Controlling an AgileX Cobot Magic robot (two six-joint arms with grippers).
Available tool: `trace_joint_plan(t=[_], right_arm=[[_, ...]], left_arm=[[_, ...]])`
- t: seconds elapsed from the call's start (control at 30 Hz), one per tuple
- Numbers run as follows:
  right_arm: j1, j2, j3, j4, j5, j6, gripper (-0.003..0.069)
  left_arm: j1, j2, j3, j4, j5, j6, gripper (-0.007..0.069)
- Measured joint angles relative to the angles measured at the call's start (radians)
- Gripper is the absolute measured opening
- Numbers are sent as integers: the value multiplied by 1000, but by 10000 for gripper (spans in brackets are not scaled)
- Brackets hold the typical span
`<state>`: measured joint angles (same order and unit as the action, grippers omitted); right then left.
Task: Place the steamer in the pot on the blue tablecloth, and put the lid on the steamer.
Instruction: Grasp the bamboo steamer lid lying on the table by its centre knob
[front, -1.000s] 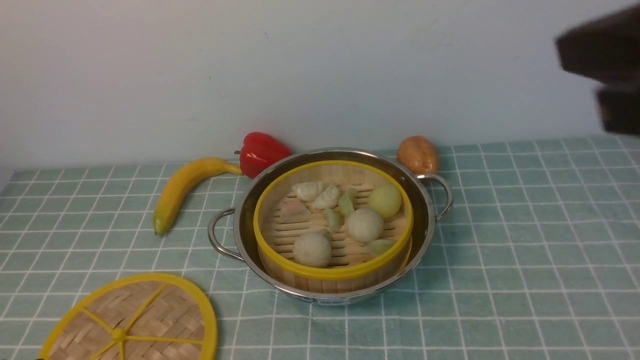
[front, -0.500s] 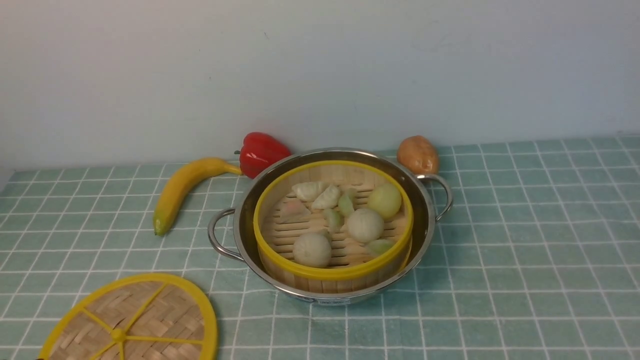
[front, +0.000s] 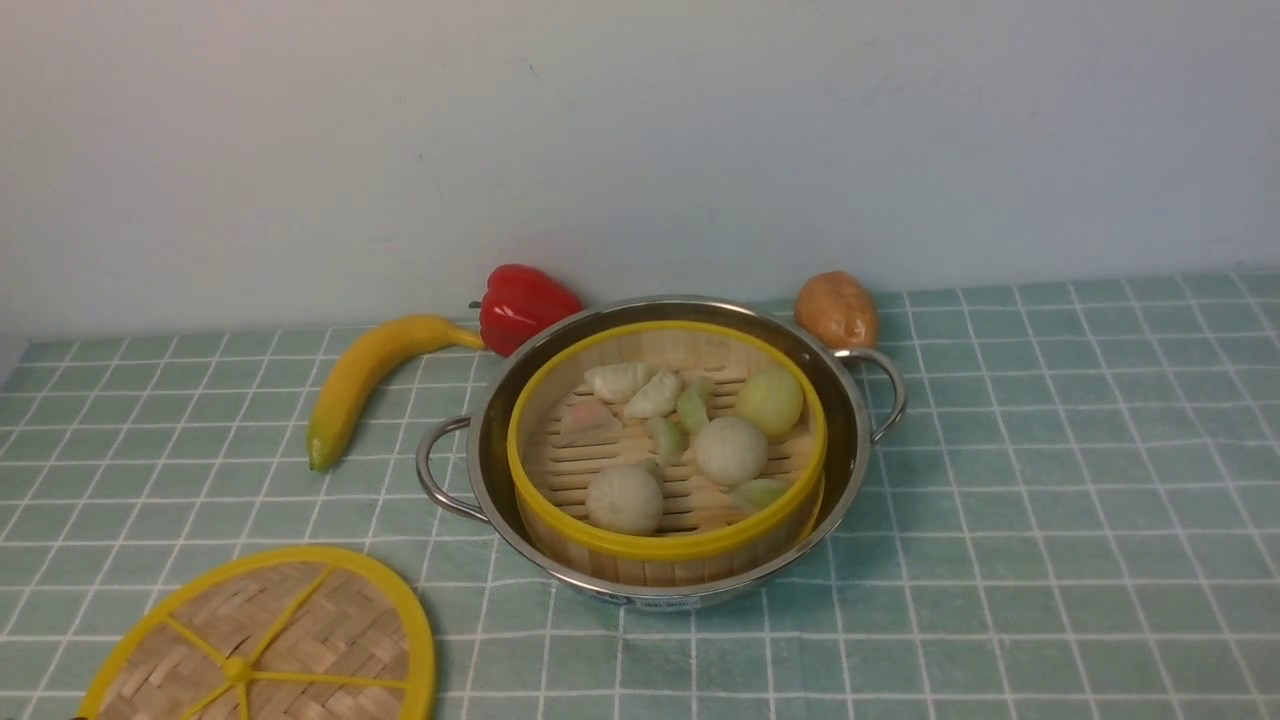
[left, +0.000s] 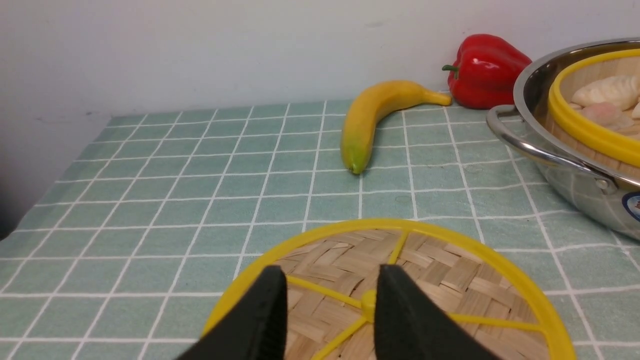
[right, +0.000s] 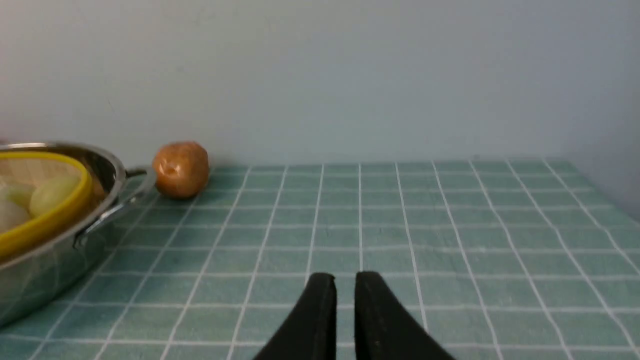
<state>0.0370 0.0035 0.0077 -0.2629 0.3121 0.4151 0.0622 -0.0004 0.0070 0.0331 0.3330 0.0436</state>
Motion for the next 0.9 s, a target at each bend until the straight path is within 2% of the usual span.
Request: trace_joint_plan(t=[0.57, 0.67, 0.8, 0.9], right_arm=[[0, 0, 1, 38, 17, -10, 129], [0, 0, 1, 74, 20, -67, 135], [0, 0, 1, 185, 25, -191, 145], [0, 0, 1, 205, 26, -232, 152]], left_arm=[[0, 0, 0, 0, 0, 0, 243], [0, 0, 0, 0, 0, 0, 243], [0, 0, 0, 0, 0, 0, 243], [0, 0, 0, 0, 0, 0, 243]])
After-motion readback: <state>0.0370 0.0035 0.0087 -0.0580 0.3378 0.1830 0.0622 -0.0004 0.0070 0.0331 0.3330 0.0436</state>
